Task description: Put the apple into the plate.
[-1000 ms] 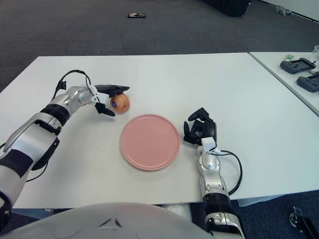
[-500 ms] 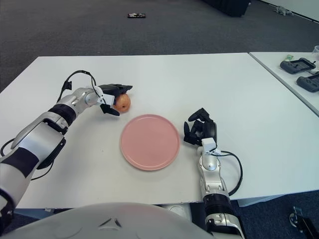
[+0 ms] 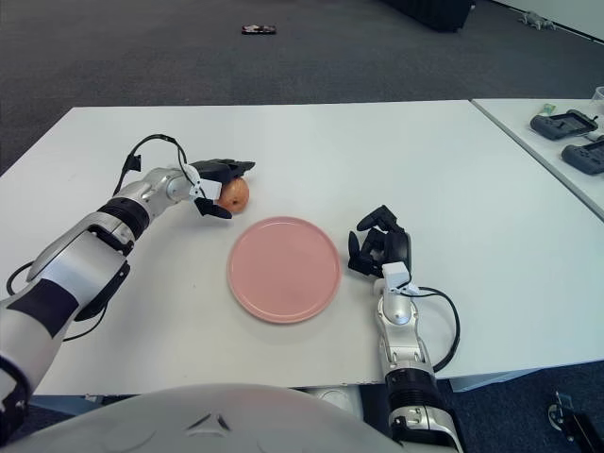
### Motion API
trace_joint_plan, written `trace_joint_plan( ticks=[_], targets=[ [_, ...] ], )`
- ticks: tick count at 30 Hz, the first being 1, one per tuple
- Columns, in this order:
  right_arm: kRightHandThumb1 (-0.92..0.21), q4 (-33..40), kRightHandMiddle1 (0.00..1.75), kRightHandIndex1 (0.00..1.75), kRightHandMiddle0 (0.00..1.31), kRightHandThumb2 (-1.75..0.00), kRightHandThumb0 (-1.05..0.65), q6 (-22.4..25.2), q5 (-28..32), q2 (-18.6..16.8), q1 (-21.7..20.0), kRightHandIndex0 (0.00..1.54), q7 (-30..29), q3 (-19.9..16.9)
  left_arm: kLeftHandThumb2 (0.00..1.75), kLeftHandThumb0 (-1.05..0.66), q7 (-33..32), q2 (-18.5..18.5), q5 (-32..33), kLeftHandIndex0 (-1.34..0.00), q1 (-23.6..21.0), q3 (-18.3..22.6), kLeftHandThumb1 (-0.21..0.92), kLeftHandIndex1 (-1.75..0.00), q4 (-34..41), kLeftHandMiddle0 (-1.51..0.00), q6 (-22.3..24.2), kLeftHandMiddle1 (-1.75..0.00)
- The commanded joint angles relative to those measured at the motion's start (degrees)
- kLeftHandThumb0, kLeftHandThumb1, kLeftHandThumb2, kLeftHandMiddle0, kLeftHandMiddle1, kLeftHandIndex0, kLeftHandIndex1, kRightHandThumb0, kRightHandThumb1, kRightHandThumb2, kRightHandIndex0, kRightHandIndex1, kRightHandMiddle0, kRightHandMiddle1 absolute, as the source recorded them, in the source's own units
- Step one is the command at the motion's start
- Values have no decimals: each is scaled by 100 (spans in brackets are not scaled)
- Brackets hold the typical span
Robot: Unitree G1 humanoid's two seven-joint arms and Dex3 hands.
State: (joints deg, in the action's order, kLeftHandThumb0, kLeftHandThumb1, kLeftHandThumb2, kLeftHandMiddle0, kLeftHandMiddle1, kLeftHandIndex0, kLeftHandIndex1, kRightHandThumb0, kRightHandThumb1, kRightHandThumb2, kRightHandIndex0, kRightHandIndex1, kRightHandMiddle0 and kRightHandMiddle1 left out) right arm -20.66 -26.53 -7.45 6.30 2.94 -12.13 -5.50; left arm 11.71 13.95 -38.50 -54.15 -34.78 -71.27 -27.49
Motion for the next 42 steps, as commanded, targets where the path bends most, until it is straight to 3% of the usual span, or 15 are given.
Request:
trace_joint_plan(
  ticks=[1,7,13,17,26,35,42],
  targets=[
    [-35,-101,175,175,58,-128,-47,170,23,-12,157,109,40,-22,78,-96,88,-63,-181,0,166,-171,53,0,-139,0,-37,0],
    [-35,-87,175,175,59,-129,-47,218,54,-22,162,109,41,-48,78,-94,88,-113,-231,0,127,-262,53,0,-183,0,-33,0],
    [-37,-88,175,175,57,-126,-46,186,73,-27,159,108,58,-62,89,-88,-189,-120,-373,0,102,-422,46,-2,-189,0,-8,0],
    [-36,-77,175,175,58,-128,-47,174,81,-28,165,109,78,-66,101,-73,-639,-90,-670,0,78,-675,33,-20,-162,0,19,-18],
    [-35,-59,175,175,58,-129,-47,175,52,-26,158,110,80,-73,112,-56,-1488,-93,-1538,0,-77,-1452,21,-47,-194,0,203,-43],
    [-34,-98,175,175,59,-130,-47,99,46,-36,149,113,41,-89,126,-34,-1791,-149,-1985,0,-135,-1887,13,-78,-259,0,425,-67],
    [-34,-79,175,175,60,-130,-47,67,53,-31,169,113,38,-106,134,-20,-1866,-172,-2096,0,-98,-2019,10,-85,-308,0,563,-73]
  ],
)
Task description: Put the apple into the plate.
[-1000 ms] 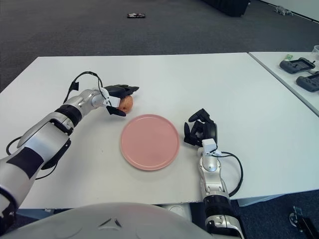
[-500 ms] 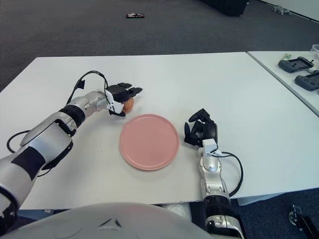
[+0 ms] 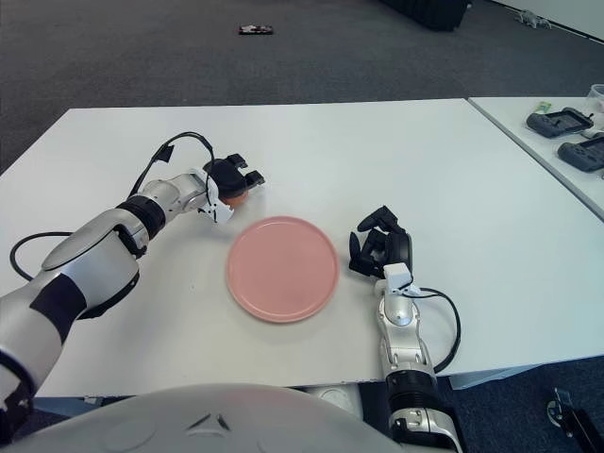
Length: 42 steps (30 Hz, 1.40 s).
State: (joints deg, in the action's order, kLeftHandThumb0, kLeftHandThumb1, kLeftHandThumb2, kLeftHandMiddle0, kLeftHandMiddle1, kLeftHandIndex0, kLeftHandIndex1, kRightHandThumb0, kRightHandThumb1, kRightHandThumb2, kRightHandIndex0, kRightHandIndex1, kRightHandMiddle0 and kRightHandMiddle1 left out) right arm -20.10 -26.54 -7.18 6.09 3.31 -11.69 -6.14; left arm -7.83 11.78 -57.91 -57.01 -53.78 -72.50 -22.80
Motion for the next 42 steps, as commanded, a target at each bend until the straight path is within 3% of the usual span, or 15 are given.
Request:
trace_joint_plan(
  ticks=[1,10,18,28,30,31,33,36,42],
  targets=[
    [-34,-131,175,175,60,-130,-47,63,28,-8,135,113,-3,-45,135,-20,82,43,-150,0,193,-120,10,-86,-189,0,104,-74],
    [-34,-155,175,175,59,-130,-47,28,118,26,157,111,124,-69,136,-21,-51,146,-72,0,251,-57,8,-104,-201,0,48,-98],
    [-34,-90,175,175,60,-130,-47,43,138,13,175,112,136,-82,143,-9,-35,202,-31,0,258,-28,5,-114,-203,0,56,-118],
    [-33,-77,175,175,60,-131,-47,63,168,21,170,112,171,-110,147,-12,-50,321,-9,0,263,6,5,-132,-252,-1,42,-149],
    [-33,-77,175,175,60,-131,-47,67,154,25,168,112,165,-112,148,-13,-32,320,33,0,286,48,5,-139,-301,-7,65,-164],
    [-33,-66,175,175,60,-131,-47,91,137,25,169,112,154,-112,145,-1,-3,317,142,0,342,156,10,-146,-362,-18,118,-166],
    [-33,-50,175,175,60,-131,-47,123,127,26,168,112,151,-114,142,28,70,290,399,-16,432,408,19,-163,-432,-46,210,-171],
    [-34,-44,175,175,60,-131,-47,132,143,30,165,112,170,-119,143,9,169,243,682,-35,487,696,20,-171,-438,-65,279,-168],
    [-33,-36,175,175,60,-131,-47,88,107,39,156,114,147,-124,155,1,585,205,1365,-51,533,1344,11,-174,-389,-78,306,-170]
  ],
)
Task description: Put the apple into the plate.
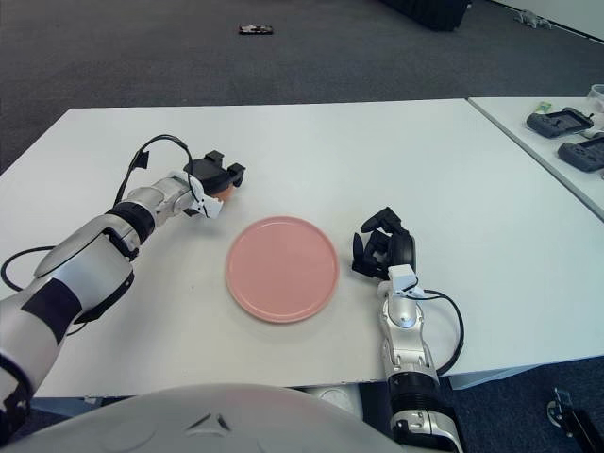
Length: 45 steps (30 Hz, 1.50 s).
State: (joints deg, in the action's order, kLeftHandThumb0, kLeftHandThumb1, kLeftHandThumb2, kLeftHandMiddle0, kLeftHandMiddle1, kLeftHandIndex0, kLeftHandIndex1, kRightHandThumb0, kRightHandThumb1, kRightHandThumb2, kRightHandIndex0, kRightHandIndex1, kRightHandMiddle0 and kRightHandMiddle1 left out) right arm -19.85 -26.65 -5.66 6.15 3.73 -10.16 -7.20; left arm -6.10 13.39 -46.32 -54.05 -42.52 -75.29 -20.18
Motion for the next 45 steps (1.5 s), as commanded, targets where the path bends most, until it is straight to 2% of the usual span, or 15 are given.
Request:
trace_joint_plan(
  ticks=[1,7,21,34,45],
  targets=[
    [-33,-51,175,175,60,-131,-47,105,-54,35,115,114,-10,-16,155,1,510,41,323,-52,237,322,10,-174,-95,-79,44,-169],
    [-31,-25,175,175,62,-134,-48,134,-81,50,118,117,-8,-14,163,0,810,21,665,-61,287,658,1,-175,-53,-87,39,-163],
    [-32,-31,175,175,61,-133,-48,132,-105,67,107,112,-6,-6,169,0,1281,16,1176,-67,343,1191,-6,-175,-12,-95,-22,-158],
    [-32,-39,175,175,61,-132,-48,200,-146,51,83,111,-74,12,173,0,1646,8,1588,-69,380,1630,-9,-175,0,-97,-20,-160],
    [-32,-93,175,175,61,-132,-48,59,-83,42,74,112,-49,1,175,0,1740,27,1853,-69,406,1959,-10,-175,9,-97,-44,-162]
  ],
)
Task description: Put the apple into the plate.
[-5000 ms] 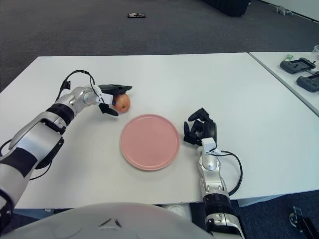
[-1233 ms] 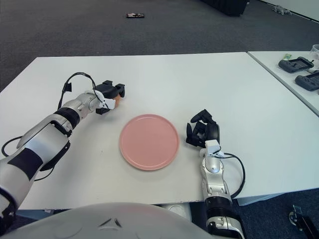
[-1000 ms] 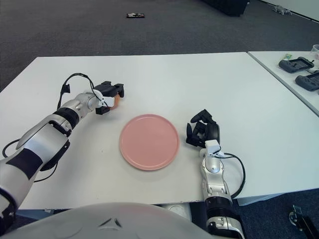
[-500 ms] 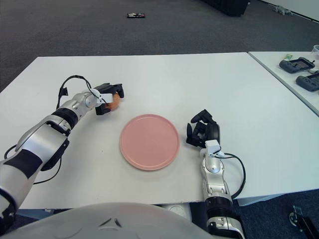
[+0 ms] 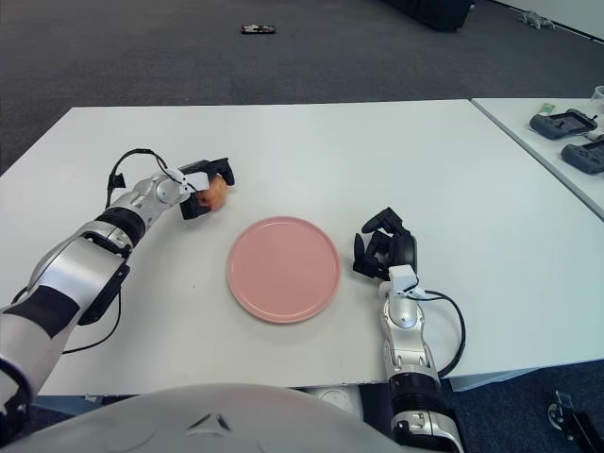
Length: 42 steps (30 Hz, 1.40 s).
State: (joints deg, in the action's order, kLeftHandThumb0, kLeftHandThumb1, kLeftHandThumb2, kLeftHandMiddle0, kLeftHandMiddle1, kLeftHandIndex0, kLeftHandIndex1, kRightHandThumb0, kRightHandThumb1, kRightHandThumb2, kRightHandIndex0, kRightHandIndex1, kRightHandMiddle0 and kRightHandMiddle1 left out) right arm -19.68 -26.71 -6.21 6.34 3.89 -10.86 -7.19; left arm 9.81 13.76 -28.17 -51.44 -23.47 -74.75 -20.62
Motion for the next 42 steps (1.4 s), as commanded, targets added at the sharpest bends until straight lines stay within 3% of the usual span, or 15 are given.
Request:
trace_joint_plan(
  ticks=[1,18,32,42],
  targets=[
    [-32,-110,175,175,61,-132,-48,64,-26,22,58,112,21,0,175,0,150,-7,46,-69,145,66,-10,-175,-42,-96,-4,-162],
    [-31,-36,175,175,62,-133,-48,164,-19,8,96,114,13,-3,175,0,433,44,409,-69,19,489,-10,-175,51,-96,-98,-162],
    [-31,27,175,175,61,-133,-48,276,-106,5,108,113,-56,24,175,0,851,80,778,-70,-25,858,-10,-175,364,-97,-638,-161],
    [-32,-24,175,175,61,-133,-48,272,-31,-10,84,112,-18,25,175,0,1215,80,1037,-70,184,970,-10,-175,1029,-97,-865,-161]
  ],
)
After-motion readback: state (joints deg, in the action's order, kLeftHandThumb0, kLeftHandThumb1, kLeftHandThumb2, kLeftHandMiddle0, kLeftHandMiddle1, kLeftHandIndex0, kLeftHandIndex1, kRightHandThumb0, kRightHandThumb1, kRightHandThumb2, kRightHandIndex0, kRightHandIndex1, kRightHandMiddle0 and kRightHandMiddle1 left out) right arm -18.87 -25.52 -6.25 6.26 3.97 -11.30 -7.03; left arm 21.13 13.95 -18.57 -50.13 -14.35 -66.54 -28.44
